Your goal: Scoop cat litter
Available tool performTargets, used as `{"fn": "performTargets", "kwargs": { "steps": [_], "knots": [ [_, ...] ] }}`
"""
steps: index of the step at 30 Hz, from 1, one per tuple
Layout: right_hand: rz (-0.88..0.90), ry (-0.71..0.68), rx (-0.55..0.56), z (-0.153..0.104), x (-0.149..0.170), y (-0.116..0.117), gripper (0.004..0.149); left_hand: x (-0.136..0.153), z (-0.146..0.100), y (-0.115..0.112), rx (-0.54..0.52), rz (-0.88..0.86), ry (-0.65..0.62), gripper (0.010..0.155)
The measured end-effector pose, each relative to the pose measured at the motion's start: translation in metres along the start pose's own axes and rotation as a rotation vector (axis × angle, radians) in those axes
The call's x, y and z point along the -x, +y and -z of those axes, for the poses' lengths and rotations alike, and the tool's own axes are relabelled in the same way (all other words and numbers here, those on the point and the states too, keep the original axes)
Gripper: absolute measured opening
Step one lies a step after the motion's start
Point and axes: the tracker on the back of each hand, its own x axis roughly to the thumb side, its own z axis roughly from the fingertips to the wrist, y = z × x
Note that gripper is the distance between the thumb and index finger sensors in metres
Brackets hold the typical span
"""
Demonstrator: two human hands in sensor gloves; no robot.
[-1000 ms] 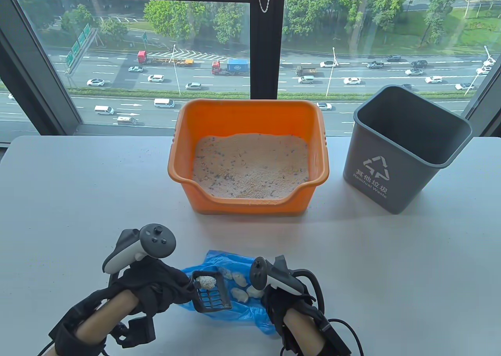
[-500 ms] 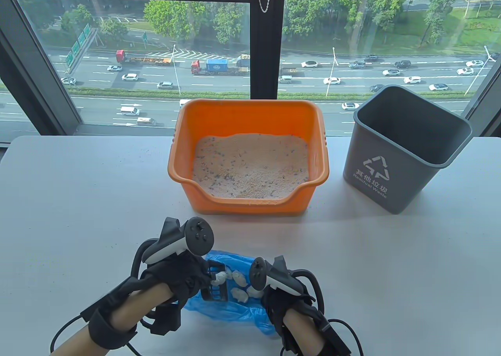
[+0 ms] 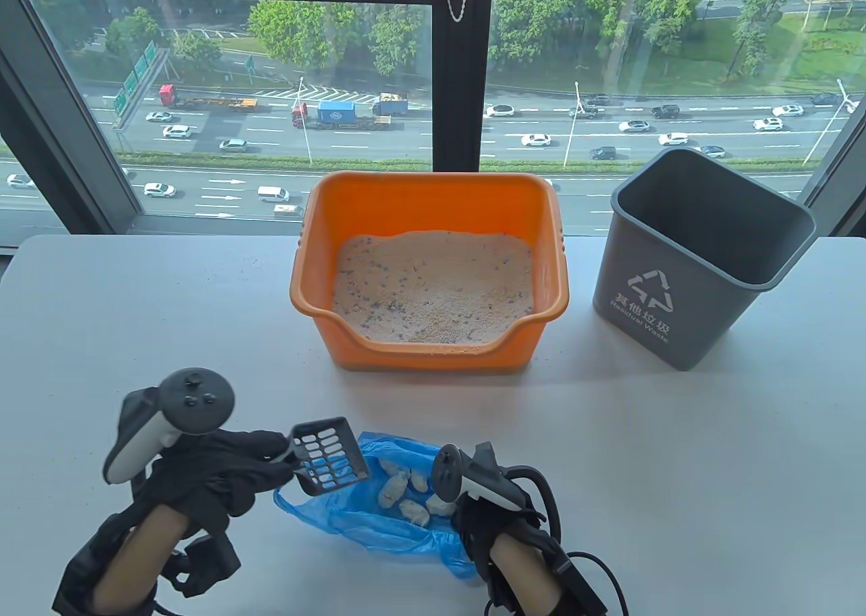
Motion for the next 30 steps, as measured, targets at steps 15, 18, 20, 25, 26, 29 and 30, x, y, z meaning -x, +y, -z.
{"fn": "performTargets", "kwargs": {
  "steps": [15,18,20,25,26,29,30],
  "knots": [
    [0.129,-0.043,0.031,-0.011,0.016,-0.018,0.060,0.159,0.085,-0.001,-0.254,-0.240,0.478,0.064],
    [0.199,-0.078,0.031,-0.017,0.022,-0.028,0.050,0.160,0.085,-0.005,-0.293,-0.074,0.622,0.061],
    [0.249,-0.104,0.055,-0.022,0.025,-0.035,0.049,0.159,0.088,-0.010,-0.316,0.043,0.696,0.059],
    [0.358,-0.193,0.101,-0.038,0.033,-0.049,0.049,0.161,0.104,-0.031,-0.310,0.256,0.798,0.061],
    [0.378,-0.202,0.128,-0.043,0.036,-0.053,0.049,0.158,0.104,-0.031,-0.327,0.275,0.796,0.061],
    [0.405,-0.199,0.201,-0.057,0.043,-0.063,0.049,0.151,0.100,-0.033,-0.356,0.282,0.769,0.070],
    [0.410,-0.193,0.220,-0.060,0.045,-0.064,0.049,0.149,0.098,-0.033,-0.365,0.282,0.759,0.072]
  ]
}}
